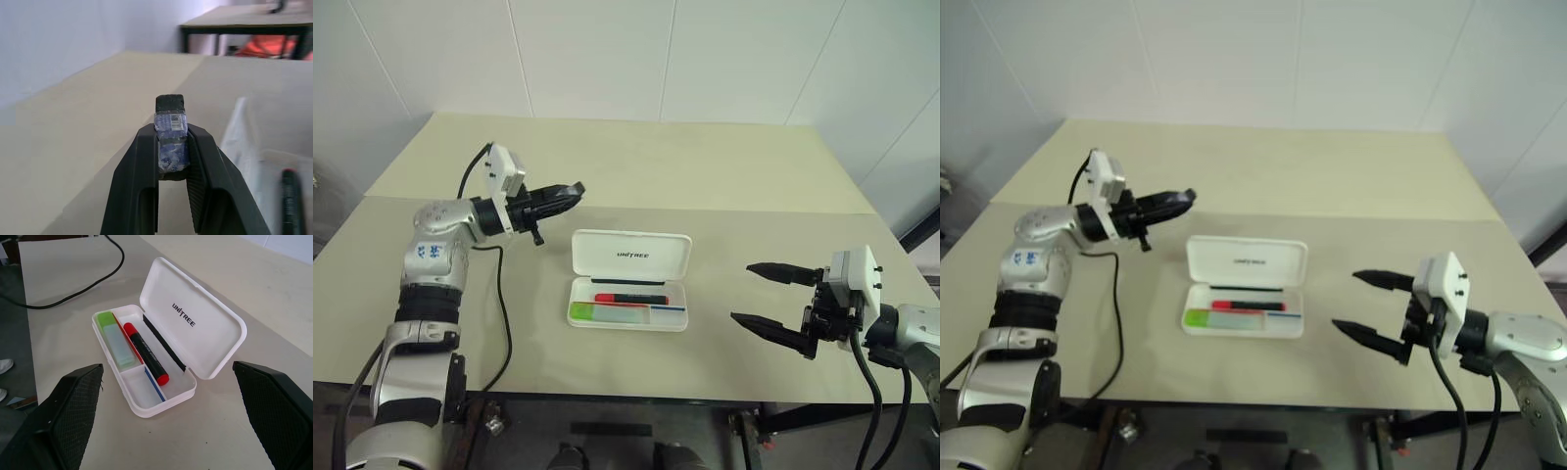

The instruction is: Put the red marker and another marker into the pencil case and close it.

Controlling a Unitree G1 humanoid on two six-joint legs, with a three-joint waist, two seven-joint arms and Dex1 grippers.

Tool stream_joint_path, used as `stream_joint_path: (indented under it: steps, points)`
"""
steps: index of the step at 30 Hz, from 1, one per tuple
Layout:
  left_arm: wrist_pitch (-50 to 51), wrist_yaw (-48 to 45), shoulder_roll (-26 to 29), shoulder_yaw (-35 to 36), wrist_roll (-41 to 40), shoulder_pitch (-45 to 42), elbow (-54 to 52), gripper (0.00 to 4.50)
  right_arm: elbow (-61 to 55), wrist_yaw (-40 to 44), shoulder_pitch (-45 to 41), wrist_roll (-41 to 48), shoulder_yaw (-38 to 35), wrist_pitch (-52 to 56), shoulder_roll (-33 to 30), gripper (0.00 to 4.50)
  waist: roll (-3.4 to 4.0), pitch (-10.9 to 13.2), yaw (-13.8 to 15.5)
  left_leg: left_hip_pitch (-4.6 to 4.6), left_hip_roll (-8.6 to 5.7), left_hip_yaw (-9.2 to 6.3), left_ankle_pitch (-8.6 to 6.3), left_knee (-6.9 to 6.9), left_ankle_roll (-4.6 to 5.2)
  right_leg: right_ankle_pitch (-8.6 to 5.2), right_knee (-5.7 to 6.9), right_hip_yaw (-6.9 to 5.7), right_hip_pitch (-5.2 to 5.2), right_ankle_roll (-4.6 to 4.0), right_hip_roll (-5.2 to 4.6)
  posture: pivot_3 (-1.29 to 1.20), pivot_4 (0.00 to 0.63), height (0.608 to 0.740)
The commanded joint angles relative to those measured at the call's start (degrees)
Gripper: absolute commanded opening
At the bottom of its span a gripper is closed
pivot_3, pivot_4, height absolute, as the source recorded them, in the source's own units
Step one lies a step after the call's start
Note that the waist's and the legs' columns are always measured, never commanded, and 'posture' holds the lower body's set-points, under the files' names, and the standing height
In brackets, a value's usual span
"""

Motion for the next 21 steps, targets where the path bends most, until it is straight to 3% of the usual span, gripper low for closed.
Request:
stream_joint_path:
  steps: [1,9,12,21]
  points:
    - [4.6,-5.2,0.4,-1.5,-4.0,-2.9,-7.1,0.43,-0.9,-0.7,-0.8,0.6,-1.8,-2.0,0.0,4.5,0.0,0.0,-0.1,0.01,0.0,0.0,-0.01,0.1,0.01,0.01,0.07,0.02,0.03,0.02,0.01,0.0,0.15,0.74]
    - [13.9,-9.2,-3.3,-9.1,-5.9,-2.0,-17.4,0.43,0.2,-1.6,-1.6,0.0,-0.9,-2.7,-0.1,4.5,0.0,0.0,-0.2,0.13,-0.01,-0.05,0.06,0.4,0.09,0.05,0.55,0.11,0.09,0.09,0.09,0.0,0.15,0.74]
    - [14.5,-8.2,-4.5,-13.1,-2.8,-1.0,-18.6,0.43,0.6,-1.8,-1.5,-0.2,-1.3,-2.7,-0.6,4.5,0.0,0.0,-0.2,0.13,-0.01,-0.05,0.06,0.45,0.09,0.05,0.63,0.13,0.07,0.09,0.1,0.0,0.15,0.74]
    - [21.2,2.1,-9.9,-24.8,5.3,5.7,-23.2,0.43,-0.6,-3.9,0.5,-0.8,-2.3,-2.7,-0.1,4.5,0.0,0.0,-0.1,0.13,-0.02,-0.06,0.06,0.57,0.09,0.03,0.8,0.21,0.05,0.11,0.11,0.0,0.15,0.74]
